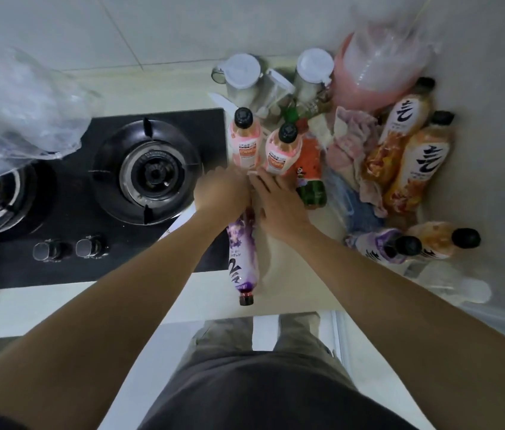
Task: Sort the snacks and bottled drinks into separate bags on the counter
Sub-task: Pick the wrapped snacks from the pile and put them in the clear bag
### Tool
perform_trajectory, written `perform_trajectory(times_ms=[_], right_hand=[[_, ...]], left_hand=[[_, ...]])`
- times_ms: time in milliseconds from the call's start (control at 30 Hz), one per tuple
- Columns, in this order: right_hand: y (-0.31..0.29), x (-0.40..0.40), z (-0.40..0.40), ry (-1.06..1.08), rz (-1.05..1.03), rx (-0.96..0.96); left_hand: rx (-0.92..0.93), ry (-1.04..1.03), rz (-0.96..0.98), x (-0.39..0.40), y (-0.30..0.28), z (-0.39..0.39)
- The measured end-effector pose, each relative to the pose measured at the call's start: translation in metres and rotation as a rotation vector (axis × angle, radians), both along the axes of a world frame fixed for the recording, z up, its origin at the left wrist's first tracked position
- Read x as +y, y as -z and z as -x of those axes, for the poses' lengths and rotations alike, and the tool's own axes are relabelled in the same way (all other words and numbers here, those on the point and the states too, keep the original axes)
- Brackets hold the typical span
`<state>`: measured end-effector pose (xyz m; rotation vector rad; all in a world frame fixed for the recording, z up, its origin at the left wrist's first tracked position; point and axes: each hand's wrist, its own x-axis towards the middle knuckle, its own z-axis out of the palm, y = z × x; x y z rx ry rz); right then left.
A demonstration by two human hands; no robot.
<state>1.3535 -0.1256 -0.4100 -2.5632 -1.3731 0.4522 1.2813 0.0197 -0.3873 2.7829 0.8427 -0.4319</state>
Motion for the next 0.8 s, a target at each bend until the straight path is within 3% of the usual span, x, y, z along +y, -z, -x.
perform_trajectory(times_ms=[300,467,700,800], right_hand=[[0.014,-0.005,-0.005,-0.014,-0.089,-0.107],[0.024,-0.013,-0.003,0.002,-0.134,-0.063],[0.028,-0.031,-0.008,0.004,-0.105,-0.039],[0.030,-0.044,-0.004,0.010,-0.110,-0.091]], left_hand=[[0.027,-0.035,-0.045,-0.016,0.003,-0.012],[0.004,-0.015,-0.024,-0.017,0.006,-0.013],[0.033,0.097,0.002,-0.023,0.007,-0.010],[-0.037,0.199,-0.062,-0.030,0.008,-0.003]])
